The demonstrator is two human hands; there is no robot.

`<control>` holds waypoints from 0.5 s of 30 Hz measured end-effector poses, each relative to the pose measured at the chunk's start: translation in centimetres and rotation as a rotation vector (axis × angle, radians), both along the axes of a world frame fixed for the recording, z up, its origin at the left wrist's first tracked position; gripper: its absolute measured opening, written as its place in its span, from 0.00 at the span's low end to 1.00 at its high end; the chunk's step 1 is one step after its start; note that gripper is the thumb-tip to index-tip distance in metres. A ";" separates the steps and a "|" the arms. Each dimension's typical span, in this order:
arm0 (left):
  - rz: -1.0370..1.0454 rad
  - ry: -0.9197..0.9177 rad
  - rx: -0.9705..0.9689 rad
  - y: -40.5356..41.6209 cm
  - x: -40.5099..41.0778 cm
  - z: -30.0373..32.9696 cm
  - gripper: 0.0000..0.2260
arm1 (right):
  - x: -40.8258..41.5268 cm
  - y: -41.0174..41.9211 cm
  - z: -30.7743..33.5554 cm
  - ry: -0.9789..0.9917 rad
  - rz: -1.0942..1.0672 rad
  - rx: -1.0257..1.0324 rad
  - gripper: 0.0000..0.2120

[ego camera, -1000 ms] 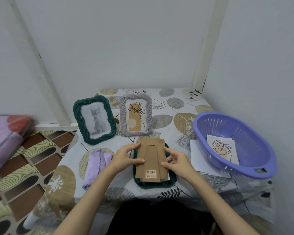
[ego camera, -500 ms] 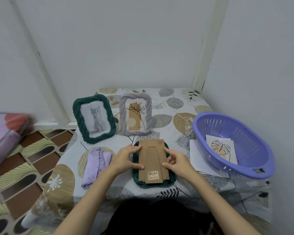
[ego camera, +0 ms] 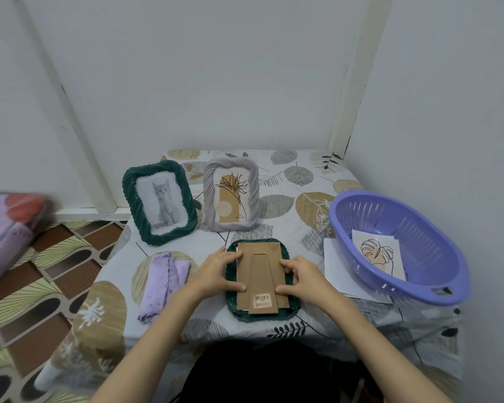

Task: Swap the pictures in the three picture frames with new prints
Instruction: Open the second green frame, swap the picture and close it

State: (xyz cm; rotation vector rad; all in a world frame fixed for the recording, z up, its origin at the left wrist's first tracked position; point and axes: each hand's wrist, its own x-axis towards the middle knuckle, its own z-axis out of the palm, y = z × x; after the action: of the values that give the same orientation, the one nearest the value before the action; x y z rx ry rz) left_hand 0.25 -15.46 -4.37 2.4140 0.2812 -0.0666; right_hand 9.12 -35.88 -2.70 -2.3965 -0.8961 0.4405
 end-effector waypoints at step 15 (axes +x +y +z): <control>-0.073 0.055 0.055 0.4 0.3 -0.5 0.33 | -0.3 0.3 -0.4 0.010 -0.031 -0.039 0.28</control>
State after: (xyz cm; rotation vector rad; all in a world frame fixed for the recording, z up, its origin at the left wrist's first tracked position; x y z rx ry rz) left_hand 0.53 -15.08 -4.91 2.4792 0.2230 -0.1608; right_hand 8.79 -35.63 -3.09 -2.4375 -0.8523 0.4619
